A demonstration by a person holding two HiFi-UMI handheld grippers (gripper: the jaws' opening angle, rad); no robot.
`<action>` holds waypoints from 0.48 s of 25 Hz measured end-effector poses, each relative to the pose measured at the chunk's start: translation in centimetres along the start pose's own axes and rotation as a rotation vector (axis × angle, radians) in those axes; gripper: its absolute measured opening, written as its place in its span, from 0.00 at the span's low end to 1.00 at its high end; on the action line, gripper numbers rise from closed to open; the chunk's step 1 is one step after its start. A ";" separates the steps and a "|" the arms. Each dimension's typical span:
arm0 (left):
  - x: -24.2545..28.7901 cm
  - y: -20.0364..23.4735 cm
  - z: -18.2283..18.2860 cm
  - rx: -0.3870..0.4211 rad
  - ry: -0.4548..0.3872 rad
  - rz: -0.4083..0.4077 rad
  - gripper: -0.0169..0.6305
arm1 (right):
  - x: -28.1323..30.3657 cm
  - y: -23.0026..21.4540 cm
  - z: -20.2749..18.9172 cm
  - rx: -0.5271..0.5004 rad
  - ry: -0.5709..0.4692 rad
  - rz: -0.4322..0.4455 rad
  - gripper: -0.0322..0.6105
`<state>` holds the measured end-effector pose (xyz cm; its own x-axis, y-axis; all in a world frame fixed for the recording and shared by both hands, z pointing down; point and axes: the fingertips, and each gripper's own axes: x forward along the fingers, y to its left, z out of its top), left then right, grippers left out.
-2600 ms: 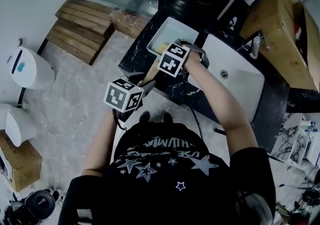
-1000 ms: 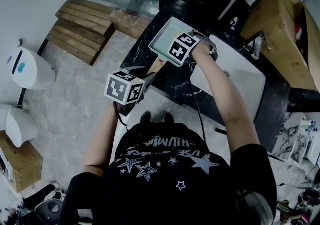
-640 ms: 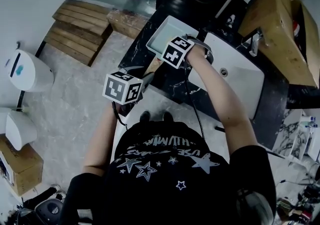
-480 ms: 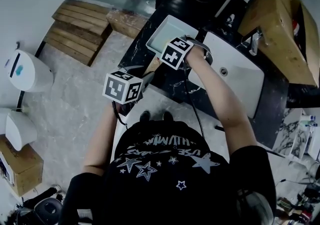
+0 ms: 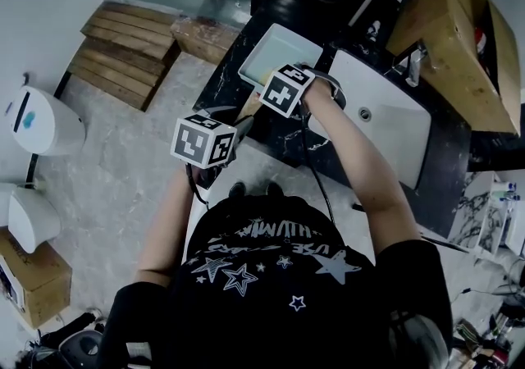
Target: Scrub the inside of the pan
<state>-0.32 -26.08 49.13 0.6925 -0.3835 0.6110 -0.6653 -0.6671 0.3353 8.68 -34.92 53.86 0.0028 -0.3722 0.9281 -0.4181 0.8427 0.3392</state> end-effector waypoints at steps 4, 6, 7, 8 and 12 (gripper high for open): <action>0.0 0.0 0.0 0.000 -0.001 -0.005 0.24 | -0.2 0.5 0.1 0.031 -0.011 0.017 0.18; 0.0 0.0 -0.1 -0.006 -0.006 -0.012 0.24 | -0.3 0.6 0.1 0.042 -0.013 0.016 0.18; 0.0 0.0 0.0 -0.007 -0.007 -0.016 0.24 | -0.3 0.6 0.2 0.047 -0.013 0.015 0.18; 0.0 0.0 0.0 -0.005 -0.008 -0.021 0.24 | -0.3 0.5 0.2 0.052 -0.015 0.015 0.18; 0.0 0.0 0.0 -0.001 -0.003 -0.041 0.24 | -0.6 0.5 0.3 0.084 -0.035 0.010 0.18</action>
<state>-0.32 -26.04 49.14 0.7202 -0.3577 0.5945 -0.6365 -0.6816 0.3610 8.18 -34.42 53.41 -0.0326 -0.3786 0.9250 -0.4931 0.8111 0.3146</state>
